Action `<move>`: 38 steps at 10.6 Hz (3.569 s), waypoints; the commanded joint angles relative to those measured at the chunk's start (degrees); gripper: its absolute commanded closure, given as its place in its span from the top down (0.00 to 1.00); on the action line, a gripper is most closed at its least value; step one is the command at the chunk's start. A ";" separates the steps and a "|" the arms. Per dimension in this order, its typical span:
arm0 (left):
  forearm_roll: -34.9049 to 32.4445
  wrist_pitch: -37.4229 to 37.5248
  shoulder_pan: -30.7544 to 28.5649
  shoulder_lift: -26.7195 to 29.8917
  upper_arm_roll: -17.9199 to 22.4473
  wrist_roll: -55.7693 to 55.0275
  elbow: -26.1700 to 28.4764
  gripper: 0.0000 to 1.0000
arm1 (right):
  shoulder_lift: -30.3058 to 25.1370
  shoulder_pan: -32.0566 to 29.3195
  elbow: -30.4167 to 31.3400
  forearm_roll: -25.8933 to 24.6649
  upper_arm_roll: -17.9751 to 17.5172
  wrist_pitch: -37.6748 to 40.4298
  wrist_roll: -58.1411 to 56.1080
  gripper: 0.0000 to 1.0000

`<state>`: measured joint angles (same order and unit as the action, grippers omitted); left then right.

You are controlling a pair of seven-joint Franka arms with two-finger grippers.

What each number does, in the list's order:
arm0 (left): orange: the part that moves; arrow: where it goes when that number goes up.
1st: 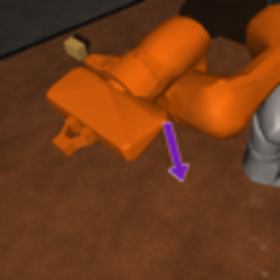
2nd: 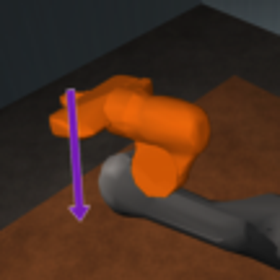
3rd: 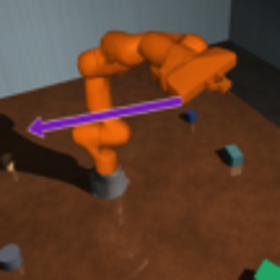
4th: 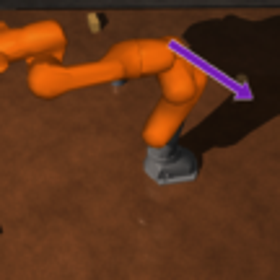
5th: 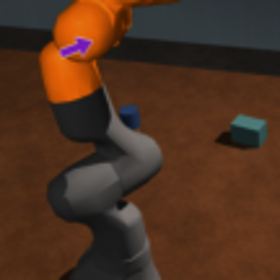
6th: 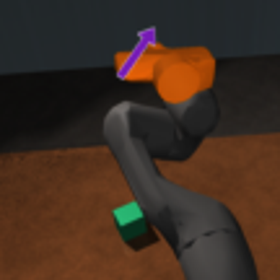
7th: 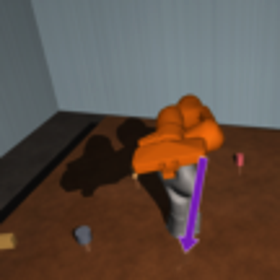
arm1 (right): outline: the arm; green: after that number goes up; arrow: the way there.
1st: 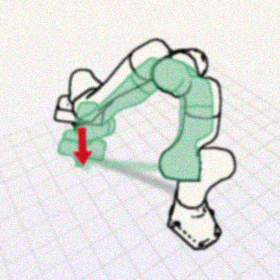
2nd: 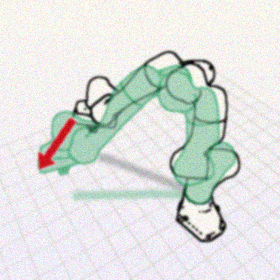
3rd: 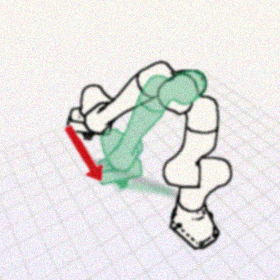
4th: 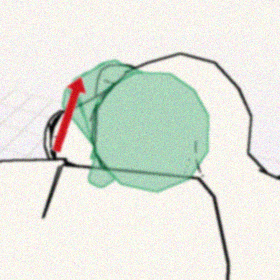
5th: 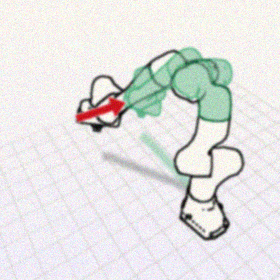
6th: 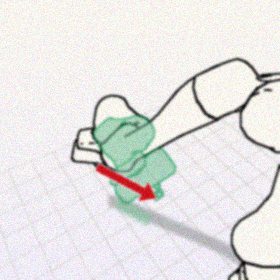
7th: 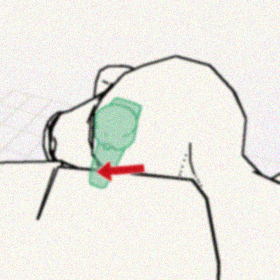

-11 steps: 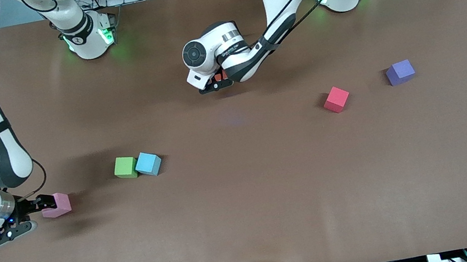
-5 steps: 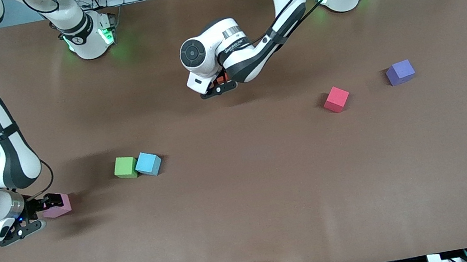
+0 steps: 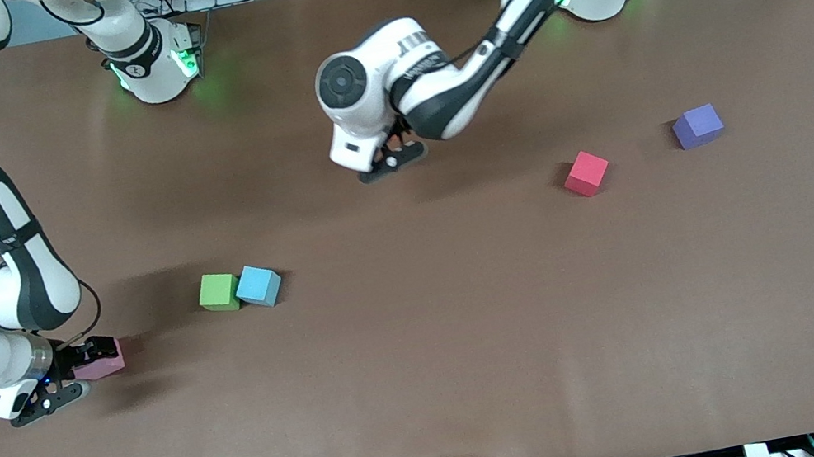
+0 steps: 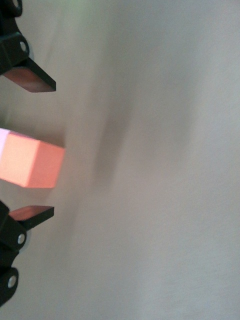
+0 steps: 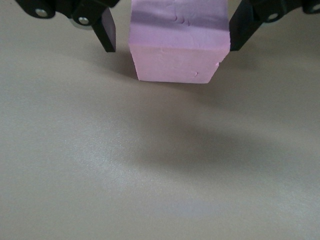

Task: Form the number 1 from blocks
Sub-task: 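Reach the left gripper to the magenta cube while the right gripper carries pink, then grasp the magenta cube while the right gripper places pink below orange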

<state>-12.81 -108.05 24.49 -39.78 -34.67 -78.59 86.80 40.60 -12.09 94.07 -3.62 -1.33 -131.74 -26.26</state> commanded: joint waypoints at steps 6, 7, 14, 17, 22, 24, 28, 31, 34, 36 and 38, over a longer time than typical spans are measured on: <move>-4.93 1.17 -19.02 5.58 0.48 0.46 10.74 1.00 | 1.24 0.67 -1.43 2.30 1.51 0.08 1.03 0.72; -5.38 1.09 -21.48 6.63 0.40 0.46 12.76 1.00 | 1.07 0.75 -1.69 2.30 1.51 0.34 1.21 0.72; -5.56 -16.29 -31.95 18.50 -0.04 1.34 32.88 1.00 | -12.72 21.89 -1.35 5.02 4.50 9.02 33.31 0.72; -5.47 -22.45 -35.03 21.05 0.04 -1.98 39.65 1.00 | -14.05 37.00 0.66 5.63 6.60 11.33 49.68 0.73; -5.47 -24.31 -38.12 20.53 0.39 -7.36 40.99 1.00 | -14.76 55.30 7.95 12.14 5.82 0.29 65.52 0.72; -5.56 -24.32 -38.90 20.09 0.40 -7.54 41.08 1.00 | -14.76 59.80 12.26 12.14 3.81 -5.87 72.37 0.72; -7.14 -25.01 -38.99 19.30 0.40 -8.50 42.40 1.00 | -15.63 59.99 21.76 12.14 -1.91 -14.86 76.00 0.72; -9.42 -26.69 -39.96 16.93 0.40 -10.26 42.31 1.00 | -15.46 61.30 22.30 12.14 -2.18 -13.99 79.77 0.72; -11.44 -27.47 -40.14 15.26 0.48 -11.66 42.31 1.00 | -15.55 61.92 23.52 12.05 -2.97 -10.66 80.40 0.72; -12.24 -28.62 -40.14 14.20 0.57 -12.02 42.31 1.00 | -15.55 62.10 24.40 11.97 -3.32 -10.47 80.22 0.72; -12.24 -28.62 -40.22 14.20 0.57 -12.02 42.22 0.47 | -15.29 62.45 24.23 11.79 -3.85 -10.64 80.22 0.72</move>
<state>-23.14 -135.65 -15.14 -25.66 -33.84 -88.82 128.63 27.19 49.70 116.64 7.81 -5.05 -142.49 53.32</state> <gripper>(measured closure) 0.013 0.282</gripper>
